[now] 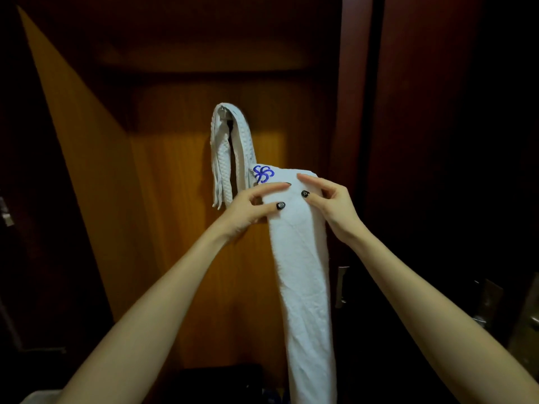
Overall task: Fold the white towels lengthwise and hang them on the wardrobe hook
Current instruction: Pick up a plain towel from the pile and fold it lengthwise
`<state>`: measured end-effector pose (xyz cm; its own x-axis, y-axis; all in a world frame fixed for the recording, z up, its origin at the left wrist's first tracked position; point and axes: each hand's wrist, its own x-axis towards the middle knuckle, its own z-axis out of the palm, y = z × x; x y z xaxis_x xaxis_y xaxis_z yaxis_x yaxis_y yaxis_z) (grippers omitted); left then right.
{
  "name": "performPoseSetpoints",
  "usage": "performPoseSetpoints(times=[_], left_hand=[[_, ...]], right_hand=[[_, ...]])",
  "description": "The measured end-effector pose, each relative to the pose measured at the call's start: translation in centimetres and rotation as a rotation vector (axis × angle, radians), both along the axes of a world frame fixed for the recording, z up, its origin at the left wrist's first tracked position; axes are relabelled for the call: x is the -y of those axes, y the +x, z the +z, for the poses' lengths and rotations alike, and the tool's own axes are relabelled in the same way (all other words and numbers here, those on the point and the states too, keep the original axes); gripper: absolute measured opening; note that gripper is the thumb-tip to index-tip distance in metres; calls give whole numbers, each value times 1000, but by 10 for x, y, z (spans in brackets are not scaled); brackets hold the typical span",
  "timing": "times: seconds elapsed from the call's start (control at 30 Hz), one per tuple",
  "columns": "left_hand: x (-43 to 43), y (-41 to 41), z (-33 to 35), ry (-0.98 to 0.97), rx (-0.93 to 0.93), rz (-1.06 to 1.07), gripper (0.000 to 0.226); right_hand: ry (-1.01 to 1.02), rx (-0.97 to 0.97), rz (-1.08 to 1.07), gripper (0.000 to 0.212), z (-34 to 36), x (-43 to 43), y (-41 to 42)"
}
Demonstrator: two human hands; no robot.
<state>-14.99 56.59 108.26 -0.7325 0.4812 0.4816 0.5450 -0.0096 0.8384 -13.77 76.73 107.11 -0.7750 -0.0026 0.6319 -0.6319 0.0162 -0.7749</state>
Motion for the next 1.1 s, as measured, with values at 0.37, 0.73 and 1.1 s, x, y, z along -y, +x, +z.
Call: performPoseSetpoints(times=[0.37,0.73,1.1], left_hand=[[-15,-6,-3,172,-86,85,34],[21,-21,36,152,-176,334,24],[73,-44,46,-86,-16,96,44]], right_hand=[[218,-35,-70,46,13,4,21],[176,117,221,84,-40,25,28],[44,103,105,51,-40,49,-14]])
